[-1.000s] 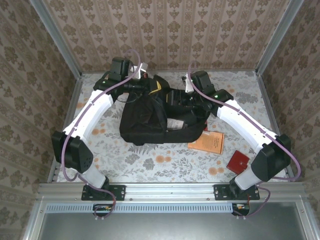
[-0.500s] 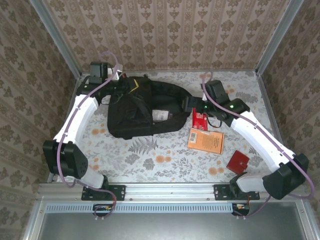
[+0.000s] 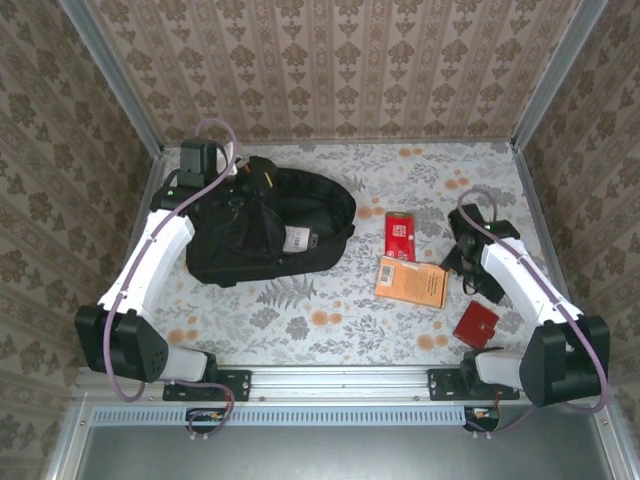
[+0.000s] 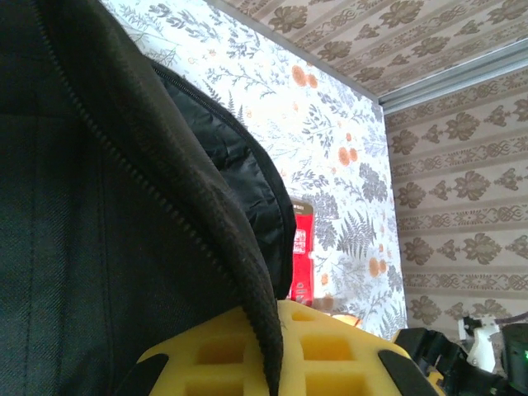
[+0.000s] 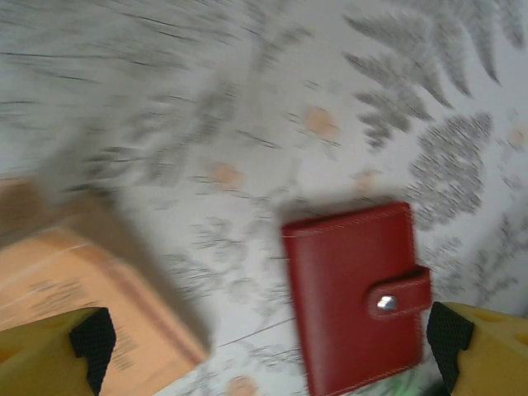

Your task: Pack books, pencil case, and school supplies into a backpack

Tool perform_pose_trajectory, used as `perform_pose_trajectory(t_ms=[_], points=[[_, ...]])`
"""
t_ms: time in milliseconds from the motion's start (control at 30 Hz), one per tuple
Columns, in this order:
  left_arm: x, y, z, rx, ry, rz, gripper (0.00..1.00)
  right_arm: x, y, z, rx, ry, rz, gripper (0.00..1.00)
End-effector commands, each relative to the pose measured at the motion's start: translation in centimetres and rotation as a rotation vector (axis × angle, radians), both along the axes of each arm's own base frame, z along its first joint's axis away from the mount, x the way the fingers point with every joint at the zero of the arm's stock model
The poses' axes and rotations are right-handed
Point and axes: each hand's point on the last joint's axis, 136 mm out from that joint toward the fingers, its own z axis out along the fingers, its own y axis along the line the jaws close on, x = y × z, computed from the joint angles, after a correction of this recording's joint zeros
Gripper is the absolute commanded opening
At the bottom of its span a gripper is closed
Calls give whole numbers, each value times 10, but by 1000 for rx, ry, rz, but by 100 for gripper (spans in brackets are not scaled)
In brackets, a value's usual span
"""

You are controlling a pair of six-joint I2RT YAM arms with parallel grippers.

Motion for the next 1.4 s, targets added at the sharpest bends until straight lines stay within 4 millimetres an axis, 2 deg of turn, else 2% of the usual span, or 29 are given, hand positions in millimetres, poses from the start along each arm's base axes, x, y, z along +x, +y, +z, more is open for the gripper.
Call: perform_pose_trajectory(t_ms=[0,133,300,467,600,767,833,1033,1100,1233,1367], points=[[3,-4,6,-4,-55,-23,0,-15,-3,-14,32,47,-86,100],[2,-4,7,-16,-59,-27,0,-21,-12,-35,35,129,-122,100],[2,-4,8,-32,-58,-30,0,-24,-5,-74,146,188,-148,99],[3,-4,8,-37,-56,-30,0,-23,-3,-90,162,212,-119,94],[3,-2,9,-33,-61,-27,0,-10,4,-86,207,123,-48,92],[5,-1,7,-34,-57,-25,0,19,42,-80,427,-115,29,77],[5,-1,6,-33,-55,-23,0,25,53,-79,491,-166,28,70],[4,-1,6,-33,-58,-24,0,36,65,-70,546,-198,63,49],[4,0,7,-32,-60,-25,0,37,65,-66,539,-209,75,47],[3,0,7,-29,-61,-24,0,25,60,-63,502,-159,96,47],[3,1,9,-30,-66,-24,0,25,50,-44,437,-170,135,66]])
